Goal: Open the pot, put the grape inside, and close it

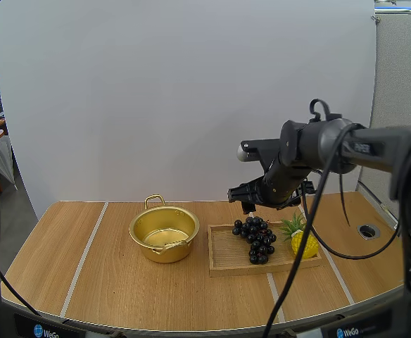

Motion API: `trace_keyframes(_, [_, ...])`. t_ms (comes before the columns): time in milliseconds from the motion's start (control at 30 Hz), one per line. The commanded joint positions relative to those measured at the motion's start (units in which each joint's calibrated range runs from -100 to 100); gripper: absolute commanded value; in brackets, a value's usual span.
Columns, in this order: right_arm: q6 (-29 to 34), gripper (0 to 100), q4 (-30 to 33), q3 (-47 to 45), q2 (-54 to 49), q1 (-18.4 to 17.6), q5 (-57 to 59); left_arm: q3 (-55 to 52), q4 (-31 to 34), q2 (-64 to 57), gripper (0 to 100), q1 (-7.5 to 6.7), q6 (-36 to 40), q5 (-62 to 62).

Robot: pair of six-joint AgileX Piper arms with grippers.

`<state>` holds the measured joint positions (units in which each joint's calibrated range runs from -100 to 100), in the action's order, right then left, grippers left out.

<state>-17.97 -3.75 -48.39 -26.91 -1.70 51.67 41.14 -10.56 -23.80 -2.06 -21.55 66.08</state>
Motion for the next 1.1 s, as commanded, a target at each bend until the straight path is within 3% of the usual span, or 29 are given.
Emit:
trace_keyframes(0, [0.1,100,1.4,0.5,2.3,0.2,-3.4,0.4,0.1,-0.4,0,-0.09,0.7,-2.7])
trace_keyframes(467, [0.1,100,1.8,0.5,13.4,0.3,-14.0,0.4,0.1,-0.4,0,-0.09,0.7,-2.7])
trace_keyframes(1067, [0.0,100,1.8,4.4,26.9,0.3,-17.2,0.4,0.1,-0.4,0,-0.09,0.7,-2.7])
